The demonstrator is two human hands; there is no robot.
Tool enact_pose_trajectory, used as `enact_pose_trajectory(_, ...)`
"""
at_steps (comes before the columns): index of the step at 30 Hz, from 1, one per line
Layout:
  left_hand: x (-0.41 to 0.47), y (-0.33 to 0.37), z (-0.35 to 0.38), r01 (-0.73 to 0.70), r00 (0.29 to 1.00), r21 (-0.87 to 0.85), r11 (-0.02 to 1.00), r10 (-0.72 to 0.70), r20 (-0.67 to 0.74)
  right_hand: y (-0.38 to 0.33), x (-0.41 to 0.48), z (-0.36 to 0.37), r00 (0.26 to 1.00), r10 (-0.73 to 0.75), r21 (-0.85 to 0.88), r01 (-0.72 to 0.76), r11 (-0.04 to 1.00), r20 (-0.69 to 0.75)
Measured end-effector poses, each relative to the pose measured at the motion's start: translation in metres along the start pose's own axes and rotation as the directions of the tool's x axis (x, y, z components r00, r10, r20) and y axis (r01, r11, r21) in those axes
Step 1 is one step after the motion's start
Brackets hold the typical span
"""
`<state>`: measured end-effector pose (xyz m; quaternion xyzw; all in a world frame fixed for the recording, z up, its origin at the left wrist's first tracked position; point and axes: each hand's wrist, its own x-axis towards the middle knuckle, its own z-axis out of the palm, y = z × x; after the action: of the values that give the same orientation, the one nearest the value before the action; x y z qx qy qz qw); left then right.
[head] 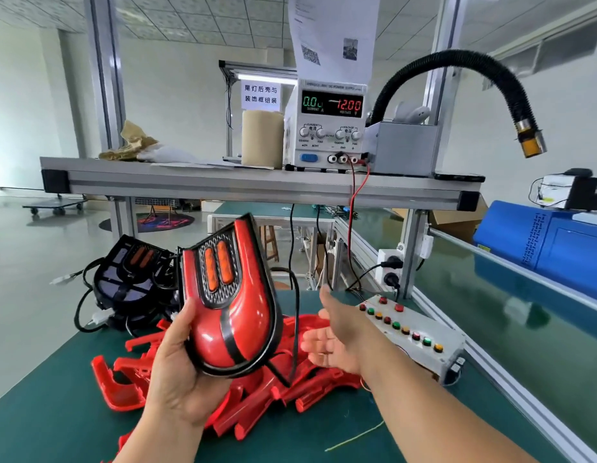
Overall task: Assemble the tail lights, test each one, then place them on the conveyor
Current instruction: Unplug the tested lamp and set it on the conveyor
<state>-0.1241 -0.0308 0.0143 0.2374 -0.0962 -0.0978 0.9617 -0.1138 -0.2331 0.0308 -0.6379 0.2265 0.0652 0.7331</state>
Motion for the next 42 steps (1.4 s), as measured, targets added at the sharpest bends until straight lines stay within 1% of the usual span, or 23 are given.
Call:
enact_pose_trajectory(3, -0.004, -0.001, 0.003, -0.005, 0.999, -0.023, 1.000, 0.006, 0.041, 0.000, 0.003, 0.018, 0.999, 0.037, -0.067, -0.036, 0.997, 0.019)
enact_pose_trajectory(5, -0.005, 0.003, 0.006, -0.003, 0.998, -0.068, 0.998, 0.007, 0.055, 0.009, 0.009, 0.028, 0.990, -0.121, -0.293, 0.096, 0.951, -0.069)
enact_pose_trajectory(8, -0.005, 0.015, 0.010, -0.012, 0.994, -0.144, 0.990, 0.027, 0.102, 0.026, 0.020, 0.029, 0.876, -0.422, -0.554, 0.237, 0.798, -0.234)
enact_pose_trajectory(9, -0.004, 0.019, 0.011, -0.017, 0.991, -0.164, 0.986, 0.039, 0.130, 0.028, 0.019, 0.028, 0.852, -0.441, -0.543, 0.238, 0.806, -0.281)
enact_pose_trajectory(11, -0.001, 0.026, 0.010, -0.030, 0.985, -0.211, 0.977, 0.065, 0.161, 0.028, 0.018, 0.027, 0.896, -0.324, -0.365, 0.205, 0.908, -0.302)
enact_pose_trajectory(13, -0.001, 0.031, 0.008, -0.025, 0.982, -0.241, 0.970, 0.070, 0.177, 0.021, 0.015, 0.028, 0.987, -0.046, 0.119, 0.064, 0.991, -0.153)
enact_pose_trajectory(15, -0.001, 0.033, 0.006, -0.017, 0.982, -0.209, 0.978, 0.055, 0.178, 0.013, 0.012, 0.024, 0.999, 0.040, 0.418, -0.038, 0.908, 0.003)
enact_pose_trajectory(17, -0.002, 0.032, 0.003, -0.029, 0.986, -0.148, 0.989, 0.052, 0.155, 0.005, 0.011, 0.018, 0.996, -0.065, 0.364, 0.086, 0.928, -0.069)
enact_pose_trajectory(18, -0.002, 0.031, 0.002, -0.037, 0.990, -0.118, 0.992, 0.053, 0.134, 0.001, 0.010, 0.015, 0.968, -0.179, 0.202, 0.213, 0.956, -0.175)
enact_pose_trajectory(19, -0.002, 0.029, 0.001, -0.043, 0.992, -0.091, 0.995, 0.054, 0.116, -0.002, 0.007, 0.012, 0.896, -0.346, -0.034, 0.350, 0.936, -0.277)
enact_pose_trajectory(20, 0.000, 0.028, 0.000, -0.045, 0.994, -0.060, 0.997, 0.051, 0.101, -0.003, 0.003, 0.008, 0.793, -0.526, -0.307, 0.441, 0.843, -0.308)
enact_pose_trajectory(21, 0.001, 0.026, 0.000, -0.044, 0.996, -0.013, 0.999, 0.045, 0.083, -0.004, 0.000, 0.006, 0.696, -0.674, -0.578, 0.453, 0.678, -0.246)
enact_pose_trajectory(22, 0.002, 0.024, 0.002, -0.036, 0.997, 0.054, 0.998, 0.032, 0.070, -0.004, -0.003, 0.005, 0.643, -0.758, -0.799, 0.397, 0.452, -0.110)
enact_pose_trajectory(23, 0.003, 0.023, 0.003, -0.019, 0.998, 0.130, 0.991, 0.010, 0.063, -0.004, -0.005, 0.005, 0.623, -0.781, -0.913, 0.338, 0.229, 0.035)
enact_pose_trajectory(24, 0.005, 0.020, 0.005, 0.010, 0.998, 0.203, 0.979, -0.022, 0.056, -0.003, -0.004, 0.005, 0.630, -0.761, -0.946, 0.316, 0.067, 0.157)
enact_pose_trajectory(25, 0.007, 0.017, 0.007, 0.049, 0.997, 0.266, 0.963, -0.064, 0.047, -0.004, -0.006, 0.004, 0.644, -0.725, -0.938, 0.346, -0.009, 0.244)
enact_pose_trajectory(26, 0.009, 0.013, 0.010, 0.092, 0.993, 0.317, 0.944, -0.109, 0.035, -0.004, -0.007, 0.003, 0.642, -0.703, -0.905, 0.426, -0.006, 0.306)
enact_pose_trajectory(29, 0.010, -0.003, 0.020, 0.200, 0.976, 0.375, 0.905, -0.217, 0.001, -0.003, -0.017, -0.001, 0.647, -0.702, -0.536, 0.722, 0.438, 0.298)
enact_pose_trajectory(32, 0.012, -0.018, 0.033, 0.239, 0.968, 0.391, 0.889, -0.249, -0.028, 0.008, -0.018, -0.005, 0.734, -0.648, -0.111, 0.675, 0.730, 0.202)
enact_pose_trajectory(34, 0.014, -0.028, 0.042, 0.250, 0.967, 0.418, 0.873, -0.251, -0.055, 0.014, -0.015, -0.016, 0.807, -0.573, 0.058, 0.571, 0.819, 0.144)
enact_pose_trajectory(38, 0.015, -0.054, 0.057, 0.285, 0.957, 0.385, 0.878, -0.279, -0.075, 0.018, -0.017, -0.036, 0.902, -0.413, 0.352, 0.349, 0.869, 0.124)
enact_pose_trajectory(40, 0.015, -0.068, 0.066, 0.327, 0.944, 0.383, 0.864, -0.320, -0.084, 0.021, -0.019, -0.049, 0.929, -0.359, 0.397, 0.296, 0.869, 0.093)
enact_pose_trajectory(42, 0.015, -0.083, 0.073, 0.363, 0.930, 0.411, 0.836, -0.353, -0.103, 0.022, -0.026, -0.064, 0.932, -0.363, 0.335, 0.340, 0.878, 0.006)
